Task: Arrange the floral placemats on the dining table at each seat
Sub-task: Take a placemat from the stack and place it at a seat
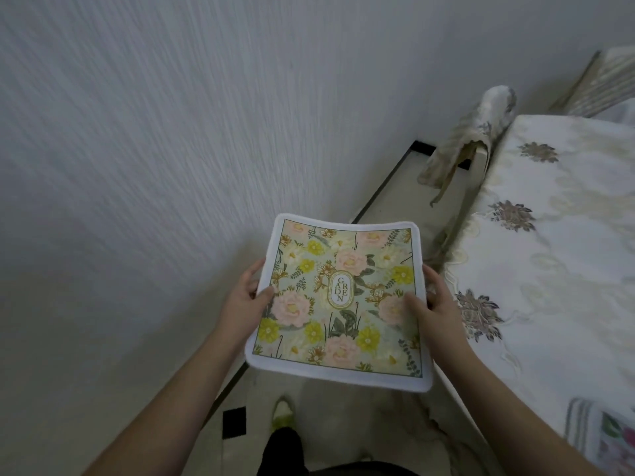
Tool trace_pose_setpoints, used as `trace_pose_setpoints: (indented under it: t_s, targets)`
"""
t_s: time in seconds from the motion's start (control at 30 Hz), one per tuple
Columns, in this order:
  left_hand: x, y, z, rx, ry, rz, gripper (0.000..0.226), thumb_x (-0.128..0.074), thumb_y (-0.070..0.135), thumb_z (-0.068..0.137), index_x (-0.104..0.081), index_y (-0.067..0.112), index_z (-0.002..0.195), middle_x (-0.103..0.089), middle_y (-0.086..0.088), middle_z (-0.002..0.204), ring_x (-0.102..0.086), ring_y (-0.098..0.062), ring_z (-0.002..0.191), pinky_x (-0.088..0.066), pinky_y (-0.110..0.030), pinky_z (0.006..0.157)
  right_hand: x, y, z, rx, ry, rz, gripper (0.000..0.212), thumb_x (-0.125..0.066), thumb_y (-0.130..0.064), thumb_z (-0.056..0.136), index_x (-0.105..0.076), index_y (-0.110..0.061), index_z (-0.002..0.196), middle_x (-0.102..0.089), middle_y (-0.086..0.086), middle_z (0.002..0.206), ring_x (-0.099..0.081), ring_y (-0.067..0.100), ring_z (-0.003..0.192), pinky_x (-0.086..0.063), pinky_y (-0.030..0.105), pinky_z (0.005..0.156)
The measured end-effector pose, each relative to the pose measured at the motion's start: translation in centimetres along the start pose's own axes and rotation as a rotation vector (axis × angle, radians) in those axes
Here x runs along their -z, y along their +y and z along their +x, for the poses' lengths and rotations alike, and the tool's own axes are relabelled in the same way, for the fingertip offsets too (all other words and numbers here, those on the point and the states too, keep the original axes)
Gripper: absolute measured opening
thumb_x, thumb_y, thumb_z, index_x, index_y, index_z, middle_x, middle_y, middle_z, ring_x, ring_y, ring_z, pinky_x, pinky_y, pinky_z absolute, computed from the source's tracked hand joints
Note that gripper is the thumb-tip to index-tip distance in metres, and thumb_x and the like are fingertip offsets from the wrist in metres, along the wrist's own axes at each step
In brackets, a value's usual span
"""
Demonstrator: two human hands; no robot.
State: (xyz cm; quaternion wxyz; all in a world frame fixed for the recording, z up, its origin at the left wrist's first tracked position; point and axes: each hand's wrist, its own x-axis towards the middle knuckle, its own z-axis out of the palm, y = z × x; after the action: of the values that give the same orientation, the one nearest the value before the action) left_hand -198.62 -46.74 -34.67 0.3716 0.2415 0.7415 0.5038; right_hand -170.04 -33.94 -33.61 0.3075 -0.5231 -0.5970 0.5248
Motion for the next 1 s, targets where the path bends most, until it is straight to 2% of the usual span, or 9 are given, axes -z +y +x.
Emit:
trace_pose_setpoints:
  t_s: [0.13,0.3,0.4,0.63,0.8,0.9,1.0]
  targets:
    - [0.4,1.4,4.9,-0.025,-0.105,-0.002,0.056,-0.062,0.012,0.097,-0.046,0.049,0.135,-0.076,0.008,0.104,-0.076,-0.018,0.085,-0.062,-0.051,0.072,-1.7,-0.8,1.8,-0.037,0.1,0.017,0.048,-0.058,-0.017,0.096,-0.046,-0.049,0.129,-0.07,-0.004,0.115,-0.073,0.015,0.09,-0.061,0.045,0.075]
    - [1.7,3.3,9.9,-0.083,-0.212,0.033,0.059,-0.061,0.01,0.097,-0.045,0.044,0.143,-0.076,0.008,0.105,-0.076,-0.019,0.088,-0.062,-0.052,0.072,-4.7,-2.1,2.7,-0.053,0.201,0.055,0.048,-0.056,-0.015,0.098,-0.043,-0.038,0.138,-0.068,-0.011,0.114,-0.072,0.007,0.086,-0.059,0.025,0.063]
    - [1.9,4.0,12.1,-0.095,-0.254,0.056,0.059,-0.062,0.01,0.097,-0.046,0.044,0.142,-0.076,0.008,0.106,-0.076,-0.02,0.09,-0.062,-0.053,0.074,-5.9,-2.6,2.9,-0.079,0.275,0.054,0.052,-0.056,-0.017,0.099,-0.039,-0.037,0.143,-0.067,-0.009,0.115,-0.072,0.008,0.087,-0.058,0.022,0.061]
    - [-1.1,5.5,14.9,-0.121,-0.374,0.078,0.059,-0.059,0.006,0.097,-0.044,0.034,0.146,-0.077,0.007,0.099,-0.076,-0.016,0.088,-0.062,-0.048,0.074,-4.9,-2.0,3.6,-0.159,0.377,0.067,0.053,-0.055,-0.019,0.099,-0.037,-0.039,0.144,-0.068,-0.003,0.119,-0.073,0.01,0.088,-0.061,0.03,0.066]
    - [-5.1,7.1,16.8,-0.136,-0.461,0.157,0.057,-0.059,0.009,0.098,-0.044,0.037,0.145,-0.076,0.002,0.104,-0.076,-0.016,0.086,-0.063,-0.047,0.069,-2.9,-1.0,4.5,-0.212,0.464,0.084,0.054,-0.056,-0.019,0.099,-0.036,-0.034,0.146,-0.07,-0.006,0.107,-0.072,0.006,0.08,-0.059,0.025,0.06]
    - [-8.3,8.2,18.2,-0.114,-0.507,0.17,0.057,-0.059,0.007,0.098,-0.045,0.036,0.144,-0.076,0.001,0.105,-0.076,-0.018,0.086,-0.063,-0.046,0.067,-1.2,-0.1,5.6,-0.244,0.514,0.114,0.055,-0.056,-0.019,0.099,-0.035,-0.034,0.146,-0.069,-0.012,0.101,-0.072,0.005,0.078,-0.059,0.027,0.06]
    - [-12.0,9.6,19.8,-0.143,-0.538,0.215,0.058,-0.06,0.006,0.097,-0.045,0.035,0.145,-0.075,0.002,0.106,-0.076,-0.015,0.086,-0.063,-0.04,0.065,0.9,0.6,7.2,-0.27,0.56,0.118,0.054,-0.057,-0.022,0.098,-0.035,-0.037,0.145,-0.071,-0.005,0.101,-0.072,0.01,0.079,-0.06,0.034,0.064]
